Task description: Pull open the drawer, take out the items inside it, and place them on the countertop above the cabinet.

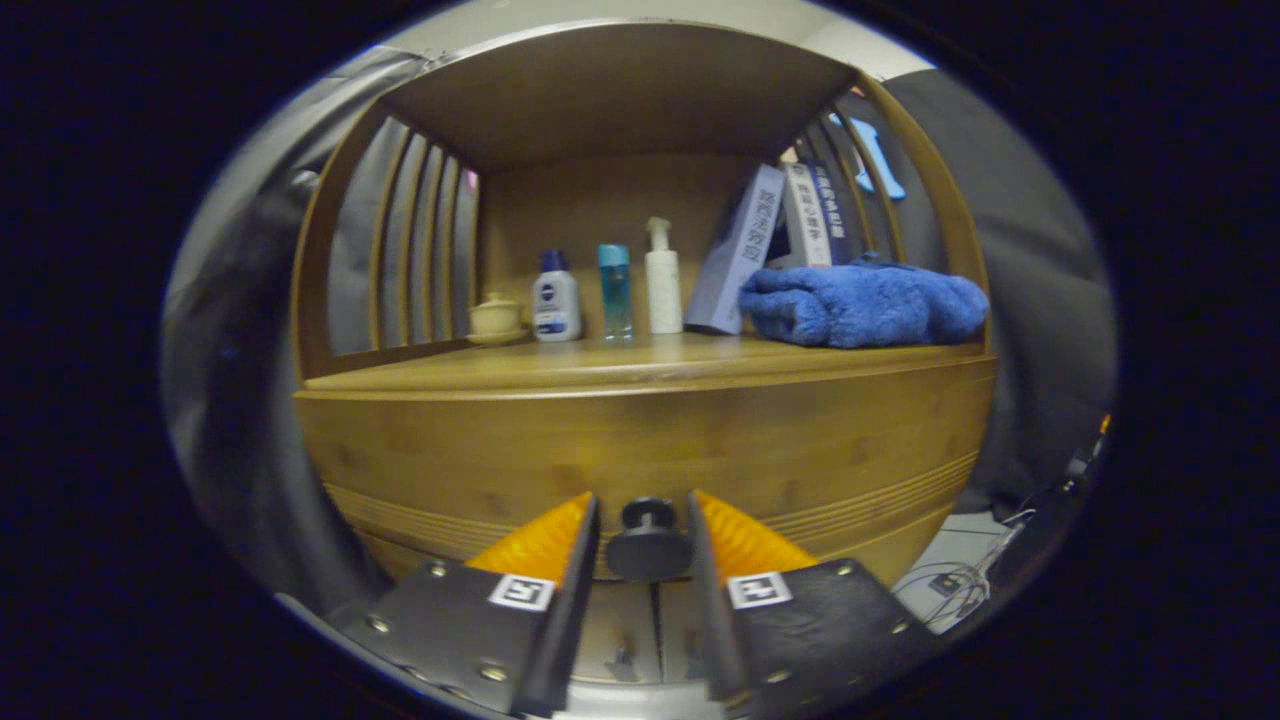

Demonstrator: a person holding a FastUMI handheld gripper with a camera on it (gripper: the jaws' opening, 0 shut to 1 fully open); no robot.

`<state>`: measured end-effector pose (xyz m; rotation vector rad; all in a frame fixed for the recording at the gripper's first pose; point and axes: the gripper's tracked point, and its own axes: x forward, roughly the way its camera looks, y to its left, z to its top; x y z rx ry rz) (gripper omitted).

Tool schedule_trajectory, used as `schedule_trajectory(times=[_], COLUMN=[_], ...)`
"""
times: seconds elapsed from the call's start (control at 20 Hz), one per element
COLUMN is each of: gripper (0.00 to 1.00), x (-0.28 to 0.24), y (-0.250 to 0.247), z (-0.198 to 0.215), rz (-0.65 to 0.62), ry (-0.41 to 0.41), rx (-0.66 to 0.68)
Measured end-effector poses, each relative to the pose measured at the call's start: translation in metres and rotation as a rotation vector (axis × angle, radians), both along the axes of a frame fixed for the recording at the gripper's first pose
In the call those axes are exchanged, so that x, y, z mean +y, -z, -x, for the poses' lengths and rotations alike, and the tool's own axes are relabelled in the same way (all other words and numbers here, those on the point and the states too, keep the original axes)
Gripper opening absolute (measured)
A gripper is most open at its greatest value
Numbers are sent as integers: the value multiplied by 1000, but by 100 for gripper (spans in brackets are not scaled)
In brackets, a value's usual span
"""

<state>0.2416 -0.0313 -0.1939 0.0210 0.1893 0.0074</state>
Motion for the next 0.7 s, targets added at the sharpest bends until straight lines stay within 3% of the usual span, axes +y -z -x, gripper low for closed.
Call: schedule_trajectory(times=[0.1, 0.25, 0.5, 0.7], gripper=[46, 44, 43, 33], x=[-1, -2, 4, 1], y=[-3, 0, 5, 12], z=[2, 3, 5, 31], rz=[7, -6, -30, -27], ry=[27, 64, -34, -45], rx=[-31, -40, -29, -1])
